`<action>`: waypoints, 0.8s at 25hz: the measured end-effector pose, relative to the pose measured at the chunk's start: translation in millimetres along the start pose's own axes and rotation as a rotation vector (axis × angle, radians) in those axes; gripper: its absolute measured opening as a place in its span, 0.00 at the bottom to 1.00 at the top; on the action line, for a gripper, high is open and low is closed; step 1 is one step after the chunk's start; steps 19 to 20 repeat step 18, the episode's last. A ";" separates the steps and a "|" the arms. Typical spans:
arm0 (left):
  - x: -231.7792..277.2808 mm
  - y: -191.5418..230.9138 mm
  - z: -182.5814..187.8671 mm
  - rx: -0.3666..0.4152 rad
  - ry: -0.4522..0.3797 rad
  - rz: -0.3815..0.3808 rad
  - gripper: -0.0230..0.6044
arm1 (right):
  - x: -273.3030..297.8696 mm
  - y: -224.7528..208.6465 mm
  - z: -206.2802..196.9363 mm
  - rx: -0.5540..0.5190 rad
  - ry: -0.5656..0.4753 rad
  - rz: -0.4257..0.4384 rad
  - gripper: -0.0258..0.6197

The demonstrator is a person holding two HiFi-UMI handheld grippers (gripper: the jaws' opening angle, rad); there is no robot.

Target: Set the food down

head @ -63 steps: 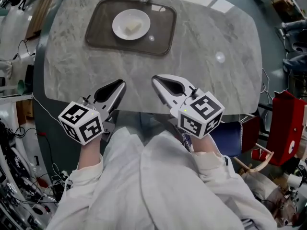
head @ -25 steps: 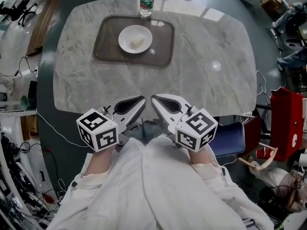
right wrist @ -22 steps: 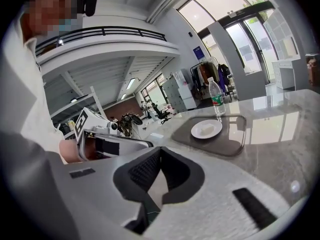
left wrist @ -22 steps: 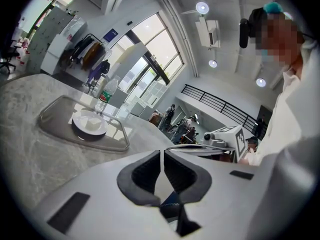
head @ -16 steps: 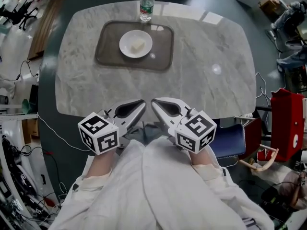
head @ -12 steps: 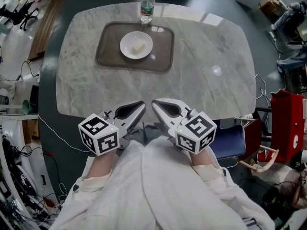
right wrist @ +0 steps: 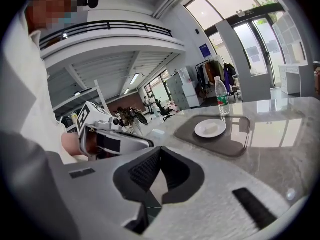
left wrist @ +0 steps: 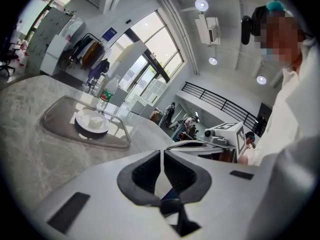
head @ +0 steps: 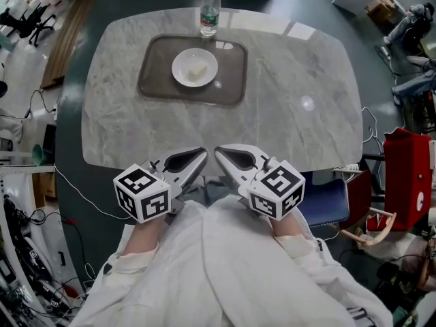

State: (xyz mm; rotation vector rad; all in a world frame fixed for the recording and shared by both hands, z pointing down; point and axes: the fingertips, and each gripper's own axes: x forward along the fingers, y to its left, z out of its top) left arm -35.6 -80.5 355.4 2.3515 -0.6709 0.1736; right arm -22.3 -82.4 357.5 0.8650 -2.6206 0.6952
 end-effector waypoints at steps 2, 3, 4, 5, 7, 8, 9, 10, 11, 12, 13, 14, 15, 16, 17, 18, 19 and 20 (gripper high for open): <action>-0.8 -0.7 -0.8 0.000 0.004 0.000 0.09 | -0.2 1.8 -1.4 0.001 0.009 0.005 0.04; -1.2 -0.9 -1.5 -0.001 0.007 0.000 0.09 | -0.7 2.6 -2.0 0.001 0.012 0.006 0.04; -1.5 -1.1 -2.2 -0.002 0.009 0.000 0.09 | -1.2 3.3 -2.5 0.001 0.014 0.006 0.04; -1.8 -1.2 -2.7 -0.002 0.010 0.000 0.09 | -1.7 3.4 -2.8 0.000 0.016 0.005 0.04; -1.7 -1.0 -2.1 0.000 0.008 0.000 0.09 | -2.1 2.3 -2.6 -0.004 0.015 0.002 0.04; -1.5 -0.6 -1.0 0.002 0.005 0.000 0.09 | -2.3 1.4 -1.8 -0.006 0.013 0.001 0.04; -1.4 -0.2 0.3 0.005 0.001 0.001 0.09 | -2.4 0.6 -0.9 -0.007 0.011 0.001 0.04; -1.5 0.2 1.5 0.007 -0.001 0.002 0.09 | -2.5 0.2 -0.1 -0.008 0.008 0.001 0.04; -1.8 0.5 2.4 0.009 -0.003 0.003 0.09 | -2.5 0.1 0.5 -0.008 0.007 0.001 0.04; -2.3 0.6 2.9 0.012 -0.003 0.004 0.09 | -2.5 0.2 0.7 -0.009 0.006 0.001 0.04; -2.9 0.5 3.0 0.014 -0.003 0.004 0.09 | -2.5 0.5 0.7 -0.010 0.006 0.001 0.04; -3.7 0.4 2.7 0.017 -0.002 0.006 0.09 | -2.7 0.9 0.6 -0.011 0.006 0.001 0.04; -4.6 0.5 2.3 0.018 -0.002 0.007 0.09 | -2.9 1.1 0.3 -0.012 0.006 0.000 0.04; -5.4 0.6 1.9 0.018 -0.003 0.009 0.09 | -3.1 1.3 0.2 -0.013 0.006 -0.001 0.04; -6.1 0.8 1.6 0.017 -0.004 0.011 0.09 | -3.3 1.4 0.0 -0.014 0.006 -0.002 0.04; -6.8 1.1 1.2 0.016 -0.005 0.013 0.09 | -3.5 1.5 -0.1 -0.014 0.006 -0.004 0.04; -6.8 1.1 1.2 0.016 -0.005 0.013 0.09 | -3.5 1.5 -0.1 -0.014 0.006 -0.004 0.04; -6.8 1.1 1.2 0.016 -0.005 0.013 0.09 | -3.5 1.5 -0.1 -0.014 0.006 -0.004 0.04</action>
